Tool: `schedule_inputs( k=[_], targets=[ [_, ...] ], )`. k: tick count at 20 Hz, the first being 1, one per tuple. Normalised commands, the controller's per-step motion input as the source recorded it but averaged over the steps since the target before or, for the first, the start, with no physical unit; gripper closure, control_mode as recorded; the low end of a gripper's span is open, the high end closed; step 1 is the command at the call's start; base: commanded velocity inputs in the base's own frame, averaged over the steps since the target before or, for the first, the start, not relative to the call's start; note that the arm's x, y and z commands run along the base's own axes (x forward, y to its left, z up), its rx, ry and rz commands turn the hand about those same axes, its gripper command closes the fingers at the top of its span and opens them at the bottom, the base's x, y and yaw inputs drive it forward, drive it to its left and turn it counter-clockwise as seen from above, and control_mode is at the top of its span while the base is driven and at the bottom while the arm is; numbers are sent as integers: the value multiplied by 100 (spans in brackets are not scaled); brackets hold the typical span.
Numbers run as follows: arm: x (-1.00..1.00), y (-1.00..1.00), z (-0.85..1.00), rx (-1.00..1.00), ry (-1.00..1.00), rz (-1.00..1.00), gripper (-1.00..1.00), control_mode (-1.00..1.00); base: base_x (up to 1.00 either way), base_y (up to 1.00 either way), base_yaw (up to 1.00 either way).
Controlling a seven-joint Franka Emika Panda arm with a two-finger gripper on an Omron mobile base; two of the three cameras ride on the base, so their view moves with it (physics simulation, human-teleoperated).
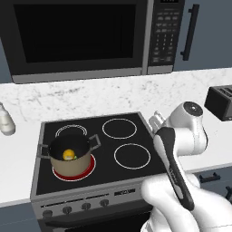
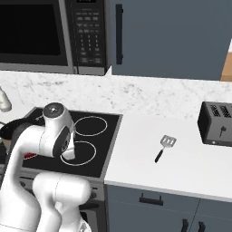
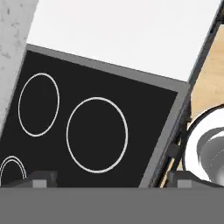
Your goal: Put the lemon and lemon wedge in the pot. Retrieve the spatula and lightly stir the vegetables in the pot.
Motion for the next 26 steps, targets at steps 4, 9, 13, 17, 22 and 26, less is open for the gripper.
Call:
schedule_inputs(
  k=[4, 9, 13, 17, 22, 26],
  targets=[
    [0, -86, 26, 31, 19, -64, -100, -100, 0, 0, 0],
    [0, -76, 10, 37, 24, -61, -100, -100, 0, 0, 0],
    [0, -60, 0, 35, 25, -61, -100, -100, 0, 0, 0],
    [0, -49, -1, 30, 23, -62, -100, -100, 0, 0, 0],
    [8, -32, -15, 20, 11, -67, -100, -100, 0, 0, 0],
    [20, -24, -21, 9, 3, -68, -100, -100, 0, 0, 0]
  ],
)
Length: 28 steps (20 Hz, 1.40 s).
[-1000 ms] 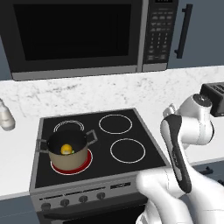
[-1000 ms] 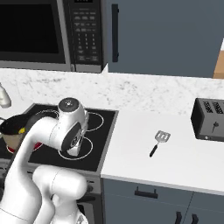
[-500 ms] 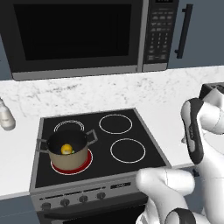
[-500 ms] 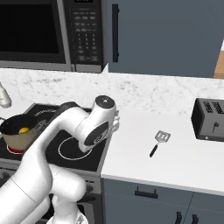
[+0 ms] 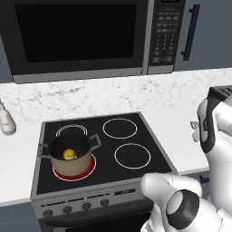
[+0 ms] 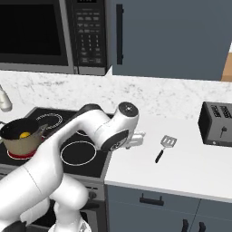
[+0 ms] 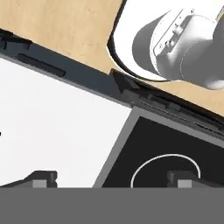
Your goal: Put the lemon and lemon wedge in the pot. Retrieve the spatula and lightly stir the vegetables in the pot.
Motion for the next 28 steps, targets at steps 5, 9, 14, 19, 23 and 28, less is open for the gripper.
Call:
schedule_inputs(
  k=[5, 9, 14, 19, 23, 28],
  targets=[
    [14, -27, -34, 8, 1, -57, -100, -100, 0, 0, 0],
    [14, -30, -33, 6, 0, -47, -100, -100, 0, 0, 0],
    [55, -14, -3, 5, 0, -42, -100, -100, 0, 0, 0],
    [57, -3, 0, 5, 3, -37, -100, -100, 0, 0, 0],
    [38, 0, -7, 3, 3, -34, -100, -100, 0, 0, 0],
    [16, 0, -27, 2, 0, -32, -100, -100, 0, 0, 0]
  ],
)
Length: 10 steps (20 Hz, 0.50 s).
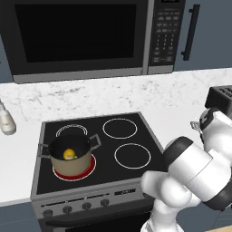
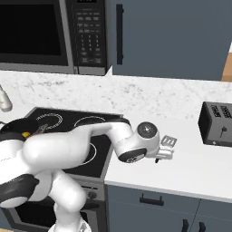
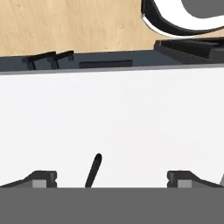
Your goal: Put the lemon and lemon wedge in the pot. Retrieve the spatula and lightly stir the vegetables in the pot.
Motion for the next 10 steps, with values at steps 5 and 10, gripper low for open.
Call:
schedule_inputs(
  k=[5, 10],
  targets=[
    [13, 5, -17, 2, 0, -28, -100, -100, 0, 0, 0],
    [23, 18, -2, 2, 0, -24, -100, -100, 0, 0, 0]
  ],
)
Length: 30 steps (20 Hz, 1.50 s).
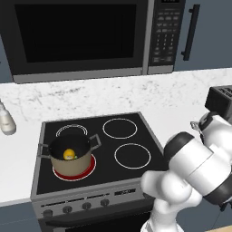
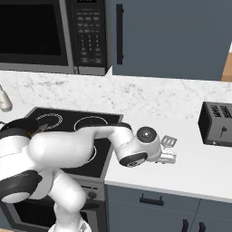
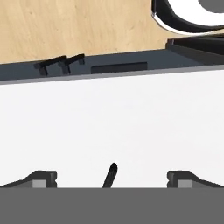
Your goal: Put the lemon and lemon wedge in the pot. Retrieve the spatula and lightly stir the vegetables in the pot.
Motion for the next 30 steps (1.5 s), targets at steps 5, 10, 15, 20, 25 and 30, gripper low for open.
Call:
schedule_inputs(
  k=[5, 10, 15, 20, 25, 30],
  targets=[
    [32, 13, -1, 1, 0, -24, -100, -100, 0, 0, 0],
    [29, 16, -5, 1, 0, -24, -100, -100, 0, 0, 0],
    [0, 46, 0, 8, 0, -17, -100, -100, 0, 0, 0],
    [5, 59, 0, 11, 0, -14, -100, -100, 0, 0, 0],
    [48, 37, 0, 5, 0, -20, -100, -100, 0, 0, 0],
    [65, 9, -6, 0, 0, -26, -100, -100, 0, 0, 0]
  ],
)
